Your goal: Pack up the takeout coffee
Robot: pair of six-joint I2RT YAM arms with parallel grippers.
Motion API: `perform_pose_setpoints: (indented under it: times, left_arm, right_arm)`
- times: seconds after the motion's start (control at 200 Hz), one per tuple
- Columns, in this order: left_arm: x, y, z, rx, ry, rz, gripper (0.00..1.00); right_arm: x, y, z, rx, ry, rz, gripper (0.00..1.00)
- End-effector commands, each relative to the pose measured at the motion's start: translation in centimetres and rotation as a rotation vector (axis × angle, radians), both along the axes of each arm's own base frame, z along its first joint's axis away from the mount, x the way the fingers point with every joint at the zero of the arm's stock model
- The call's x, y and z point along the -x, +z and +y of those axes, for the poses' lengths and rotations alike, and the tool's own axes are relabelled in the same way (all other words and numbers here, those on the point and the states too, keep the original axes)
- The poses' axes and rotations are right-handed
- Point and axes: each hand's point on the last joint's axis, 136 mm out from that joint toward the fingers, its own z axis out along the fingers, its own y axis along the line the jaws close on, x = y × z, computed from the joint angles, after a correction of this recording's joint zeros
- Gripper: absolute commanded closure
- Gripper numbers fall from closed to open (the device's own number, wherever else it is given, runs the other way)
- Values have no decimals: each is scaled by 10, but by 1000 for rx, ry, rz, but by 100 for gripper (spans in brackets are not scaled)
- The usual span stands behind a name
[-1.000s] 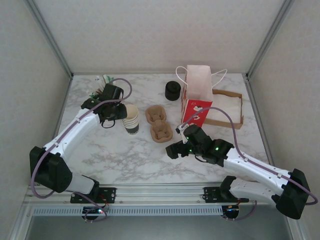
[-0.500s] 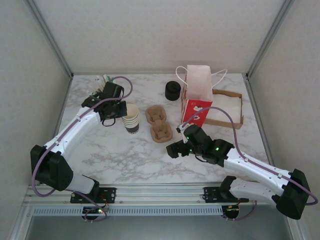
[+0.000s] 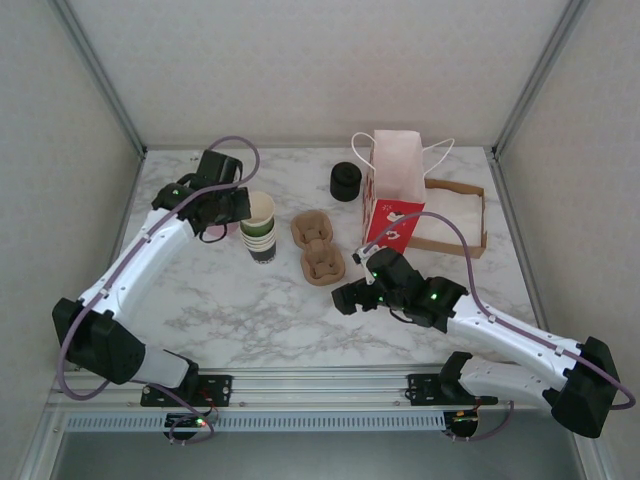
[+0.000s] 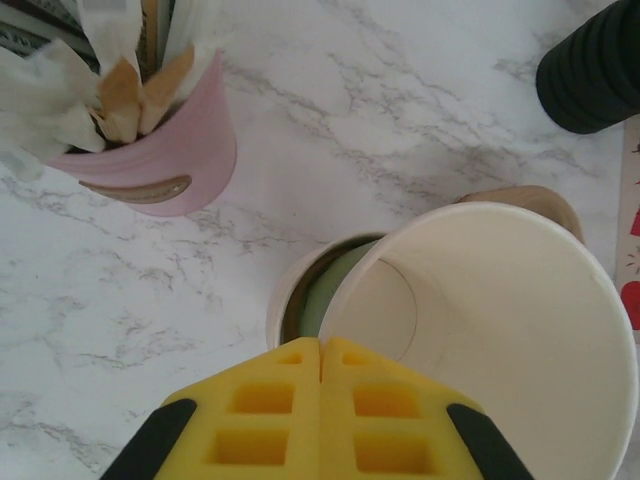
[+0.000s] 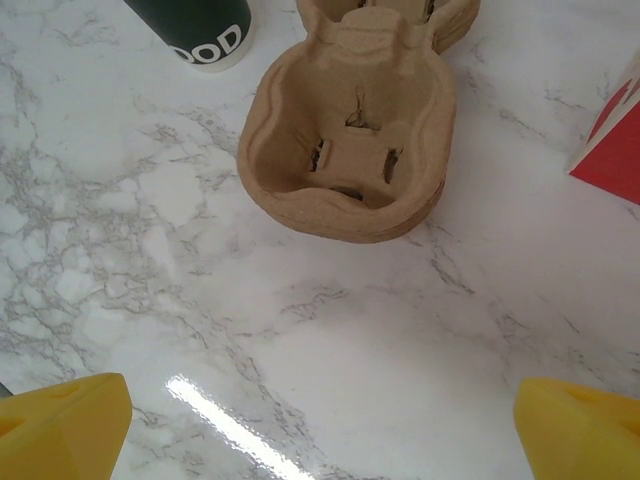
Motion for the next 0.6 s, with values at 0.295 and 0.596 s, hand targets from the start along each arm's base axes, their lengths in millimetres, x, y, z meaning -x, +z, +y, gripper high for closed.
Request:
perform_pose_setpoints:
  times: [0.295,0.596]
  left_arm:
    - [48,76,-23,110,-141,-122,100]
    - [87,35,-43,110,-242,9,100]
  right_arm:
    - [-14,17,-10,23,-103,-52,1]
    - [-19,14,-24,66,-173,-61,1]
